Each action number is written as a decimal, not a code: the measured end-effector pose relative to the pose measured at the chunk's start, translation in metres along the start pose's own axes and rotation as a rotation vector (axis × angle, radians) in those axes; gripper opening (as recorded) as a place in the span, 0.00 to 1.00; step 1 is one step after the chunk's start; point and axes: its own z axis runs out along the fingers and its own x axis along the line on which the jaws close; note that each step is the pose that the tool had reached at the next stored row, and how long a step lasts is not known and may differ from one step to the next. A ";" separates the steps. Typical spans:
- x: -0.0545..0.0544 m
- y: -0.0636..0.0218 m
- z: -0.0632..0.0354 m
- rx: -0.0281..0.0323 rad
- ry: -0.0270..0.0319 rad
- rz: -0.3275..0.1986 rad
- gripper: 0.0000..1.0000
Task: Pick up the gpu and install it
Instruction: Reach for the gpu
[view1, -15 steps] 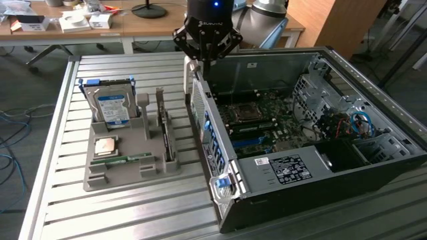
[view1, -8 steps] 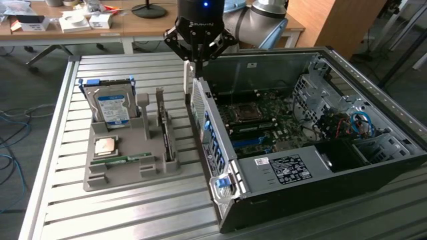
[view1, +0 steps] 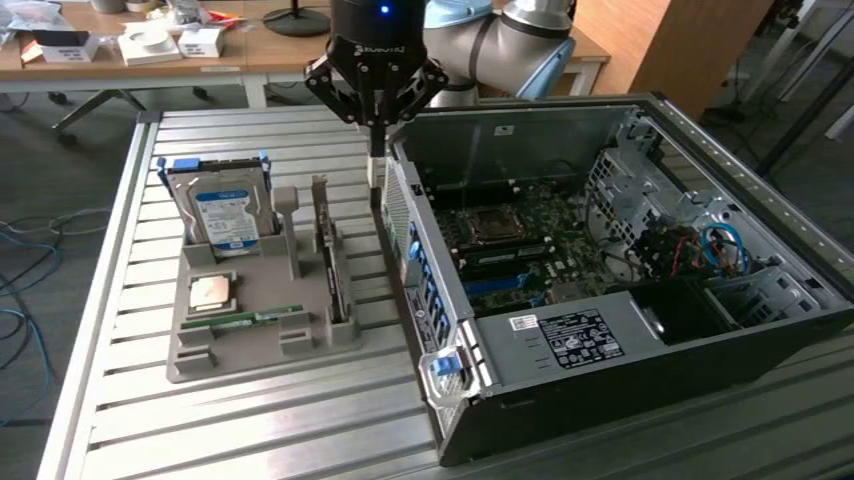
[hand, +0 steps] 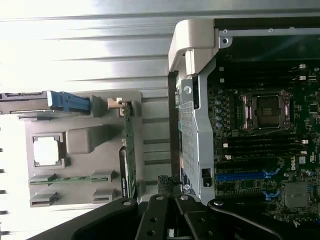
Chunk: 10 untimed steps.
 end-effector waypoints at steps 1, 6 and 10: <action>0.002 -0.0002 0.0001 0.0000 0.0000 0.000 0.11; 0.012 -0.0009 0.0003 0.0000 0.0000 0.000 0.11; 0.020 -0.0015 0.0004 0.0000 0.0000 0.000 0.11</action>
